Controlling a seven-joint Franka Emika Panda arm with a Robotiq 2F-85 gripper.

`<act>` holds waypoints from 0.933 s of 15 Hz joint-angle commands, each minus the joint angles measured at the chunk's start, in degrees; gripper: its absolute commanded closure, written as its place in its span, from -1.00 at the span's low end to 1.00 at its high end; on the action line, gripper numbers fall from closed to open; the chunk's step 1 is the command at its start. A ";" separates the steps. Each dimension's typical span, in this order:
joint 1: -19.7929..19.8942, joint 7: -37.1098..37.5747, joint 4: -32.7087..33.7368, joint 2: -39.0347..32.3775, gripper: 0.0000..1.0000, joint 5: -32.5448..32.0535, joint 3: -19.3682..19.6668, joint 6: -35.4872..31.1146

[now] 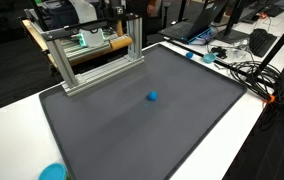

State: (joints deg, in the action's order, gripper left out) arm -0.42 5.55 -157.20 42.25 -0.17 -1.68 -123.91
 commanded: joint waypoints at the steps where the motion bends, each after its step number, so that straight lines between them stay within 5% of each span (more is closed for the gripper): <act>1: -0.21 0.80 0.13 -0.84 -0.87 1.21 -0.49 -1.07; 7: 1.52 2.86 0.15 -1.34 -0.61 -0.04 -1.14 -2.14; 12: 3.05 4.03 -0.42 -1.20 0.11 -2.10 -2.45 -2.02; 14: 3.29 4.61 -1.18 -0.86 0.00 -2.71 -3.52 -1.75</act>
State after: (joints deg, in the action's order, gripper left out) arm 2.22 7.88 -157.00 42.01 -1.38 -3.25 -125.29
